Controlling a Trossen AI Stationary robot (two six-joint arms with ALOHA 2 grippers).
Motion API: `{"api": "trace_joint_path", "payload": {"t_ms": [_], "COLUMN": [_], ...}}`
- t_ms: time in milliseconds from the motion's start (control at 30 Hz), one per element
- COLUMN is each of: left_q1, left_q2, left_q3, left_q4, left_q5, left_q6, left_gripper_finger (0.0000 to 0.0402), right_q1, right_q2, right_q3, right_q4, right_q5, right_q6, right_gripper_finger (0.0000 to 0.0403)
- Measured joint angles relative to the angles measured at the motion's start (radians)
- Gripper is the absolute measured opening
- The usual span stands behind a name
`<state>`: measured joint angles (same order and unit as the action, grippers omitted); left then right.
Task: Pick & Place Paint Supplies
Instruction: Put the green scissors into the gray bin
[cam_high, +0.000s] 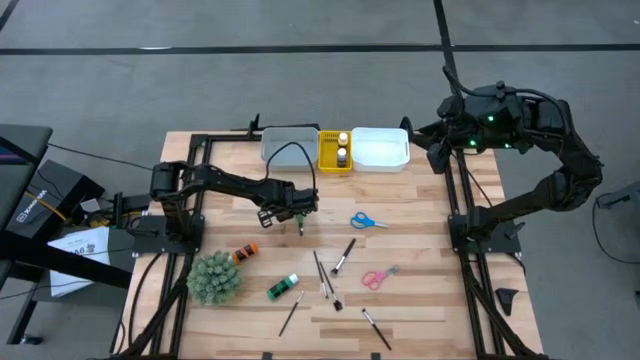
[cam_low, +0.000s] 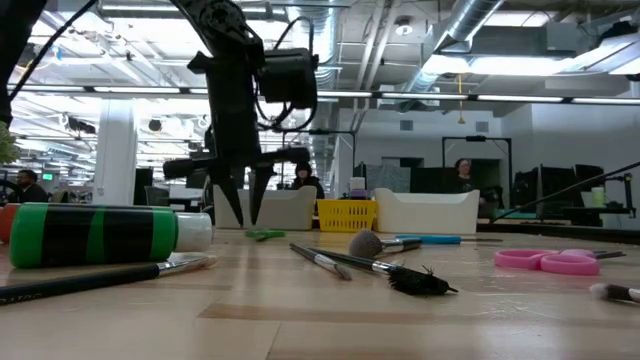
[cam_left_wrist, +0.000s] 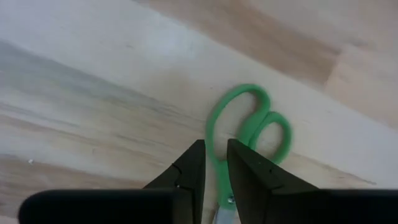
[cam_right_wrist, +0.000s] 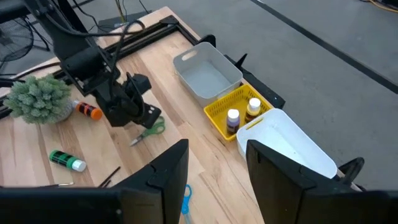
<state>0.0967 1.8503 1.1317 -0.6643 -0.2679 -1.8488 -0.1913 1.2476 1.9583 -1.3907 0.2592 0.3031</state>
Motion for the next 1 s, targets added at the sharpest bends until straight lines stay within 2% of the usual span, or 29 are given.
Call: {"api": "trace_joint_path", "payload": {"t_ms": [433, 700, 1000], "left_q1": [-0.001, -0.002, -0.013], "left_q2": [0.043, 0.053, 0.042], "left_q3": [0.003, 0.004, -0.001], "left_q4": [-0.002, -0.011, -0.005], "left_q5": [0.009, 0.013, -0.013], "left_q6": [-0.121, -0.122, -0.088], "left_gripper_finger": [0.0055, 0.0007, 0.0003], "right_q1": [-0.001, -0.001, -0.001], "right_q2": [-0.028, -0.039, -0.039], "right_q3": [0.0, 0.0, 0.0], "right_q4": [-0.001, -0.001, -0.001], "right_q5": [0.001, 0.003, 0.004], "right_q6": [-0.005, -0.007, 0.0], "right_gripper_finger": [0.0158, 0.0158, 0.0158]}}
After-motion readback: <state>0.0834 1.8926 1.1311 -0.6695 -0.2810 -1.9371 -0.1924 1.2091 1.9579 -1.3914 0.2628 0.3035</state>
